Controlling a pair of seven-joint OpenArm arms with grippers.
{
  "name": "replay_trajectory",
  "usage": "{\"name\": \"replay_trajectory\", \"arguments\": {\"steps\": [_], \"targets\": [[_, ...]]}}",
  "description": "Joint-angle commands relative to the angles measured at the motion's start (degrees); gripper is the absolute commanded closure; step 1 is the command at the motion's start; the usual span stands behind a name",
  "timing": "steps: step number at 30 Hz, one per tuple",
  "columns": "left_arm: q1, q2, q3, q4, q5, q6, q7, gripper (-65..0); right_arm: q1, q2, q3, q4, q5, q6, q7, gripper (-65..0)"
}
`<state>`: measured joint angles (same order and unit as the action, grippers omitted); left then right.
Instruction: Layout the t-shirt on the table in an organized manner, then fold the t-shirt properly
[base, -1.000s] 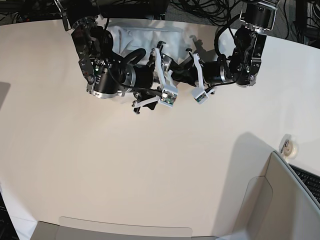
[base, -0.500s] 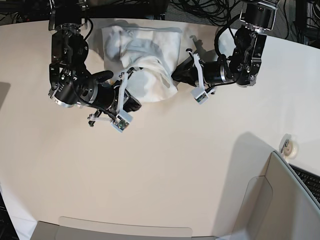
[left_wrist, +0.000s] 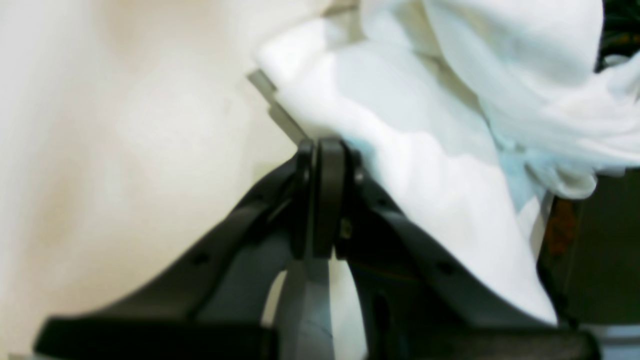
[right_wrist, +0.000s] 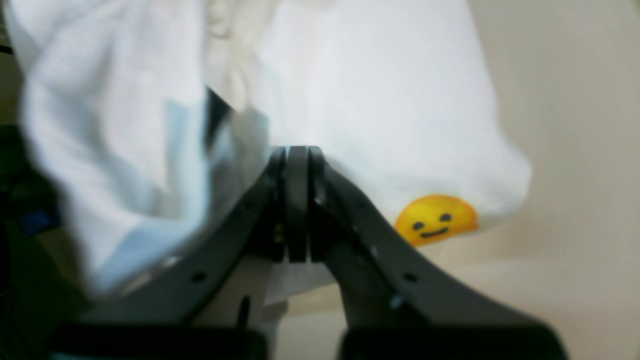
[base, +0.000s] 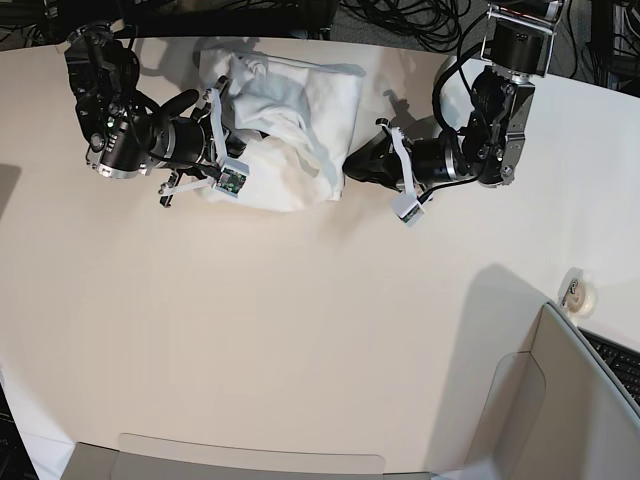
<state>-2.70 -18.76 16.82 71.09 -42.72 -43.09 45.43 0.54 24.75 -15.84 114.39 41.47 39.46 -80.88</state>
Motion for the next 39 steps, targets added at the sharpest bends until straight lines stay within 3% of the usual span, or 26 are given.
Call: {"name": "replay_trajectory", "arguments": {"steps": [1,6,18,22,29,33,39], "targets": [[1.2,-1.1,0.4,-1.8,11.7,3.1,8.0,-2.4,0.6,0.7,0.1,0.8,1.8,0.5,0.9,0.0],[1.2,-1.1,0.4,-1.8,11.7,3.1,8.0,-2.4,1.1,-0.3,-1.2,0.6,3.4,0.5,0.9,0.0],[1.2,-1.1,0.4,-1.8,11.7,3.1,8.1,-2.4,11.5,-13.1,-23.7,-8.8,3.1,0.5,0.9,0.0],[1.2,-0.5,0.2,-1.8,11.7,3.1,7.7,-2.4,13.4,-13.5,-21.3,-8.7,3.1,0.5,0.9,0.0],[1.2,-0.6,0.0,-1.3,11.6,3.1,7.5,-2.3,14.2,-14.2,-2.6,-9.0,2.1,0.5,2.6,0.0],[1.6,-1.8,-5.3,3.1,11.6,3.1,8.0,-2.3,15.7,-14.2,3.9,-9.1,-7.0,0.5,2.7,0.0],[5.8,-7.7,-12.6,13.3,11.6,3.1,10.4,-2.3,17.4,-14.3,4.6,-10.4,-27.9,0.5,3.7,0.0]]}}
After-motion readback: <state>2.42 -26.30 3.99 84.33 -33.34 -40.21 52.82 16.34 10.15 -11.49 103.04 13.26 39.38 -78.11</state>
